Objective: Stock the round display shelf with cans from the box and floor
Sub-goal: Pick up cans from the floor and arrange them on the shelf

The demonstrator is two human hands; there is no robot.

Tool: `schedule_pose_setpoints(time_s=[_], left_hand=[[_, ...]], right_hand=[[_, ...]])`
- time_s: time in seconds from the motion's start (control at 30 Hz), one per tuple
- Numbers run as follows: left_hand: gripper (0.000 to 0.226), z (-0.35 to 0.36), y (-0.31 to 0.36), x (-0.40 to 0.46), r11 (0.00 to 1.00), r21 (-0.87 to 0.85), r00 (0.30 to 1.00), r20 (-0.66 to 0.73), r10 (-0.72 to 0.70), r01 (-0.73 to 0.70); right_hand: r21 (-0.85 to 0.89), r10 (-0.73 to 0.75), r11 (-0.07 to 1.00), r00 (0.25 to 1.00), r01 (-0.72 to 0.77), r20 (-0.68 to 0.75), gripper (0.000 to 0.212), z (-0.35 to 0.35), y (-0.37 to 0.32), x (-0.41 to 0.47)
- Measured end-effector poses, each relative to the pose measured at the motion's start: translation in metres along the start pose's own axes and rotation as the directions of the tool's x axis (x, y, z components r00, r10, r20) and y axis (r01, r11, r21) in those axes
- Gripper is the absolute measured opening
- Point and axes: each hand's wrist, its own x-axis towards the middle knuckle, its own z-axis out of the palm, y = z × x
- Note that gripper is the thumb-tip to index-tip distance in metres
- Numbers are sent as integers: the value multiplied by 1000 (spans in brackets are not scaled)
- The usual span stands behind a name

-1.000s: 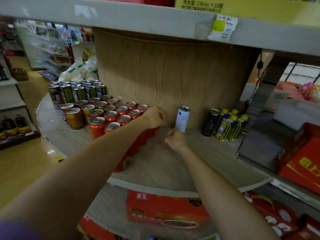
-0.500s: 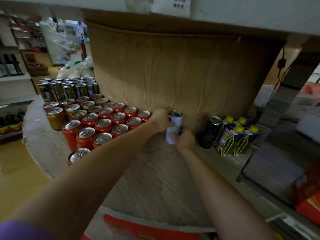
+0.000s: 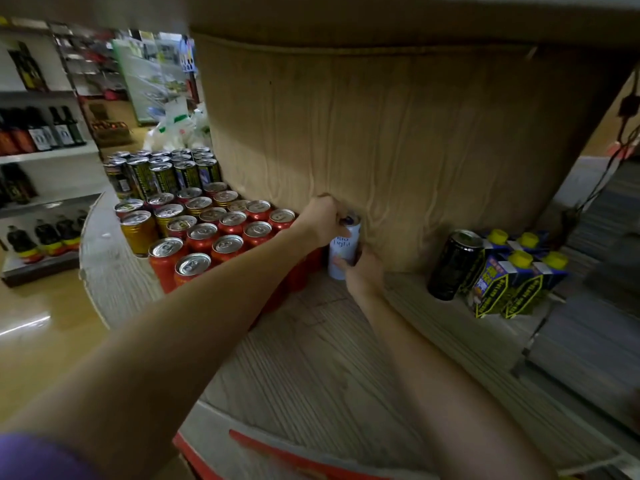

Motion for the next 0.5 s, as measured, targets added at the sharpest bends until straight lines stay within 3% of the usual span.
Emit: schedule_pose_setpoints(time_s=[0.1, 0.23, 0.37, 0.5], left_hand=[[27, 2, 2, -7, 1000, -3, 1000, 3, 19, -19], [20, 0, -3, -27, 997, -36, 998, -19, 68, -68], [23, -8, -5, -59, 991, -100, 995, -53, 87, -92], [25, -11, -1, -101, 973, -221, 997, 13, 73, -69]], right_hand=[[-37, 47, 998, 999, -46, 20, 54, -1, -6, -2], [-118, 167, 979, 986, -164, 18, 39, -10, -17, -12], [-200, 170, 962, 982, -184, -87, 40, -15, -21, -48], [-170, 157, 966, 966, -193, -204, 22, -19, -29, -107]])
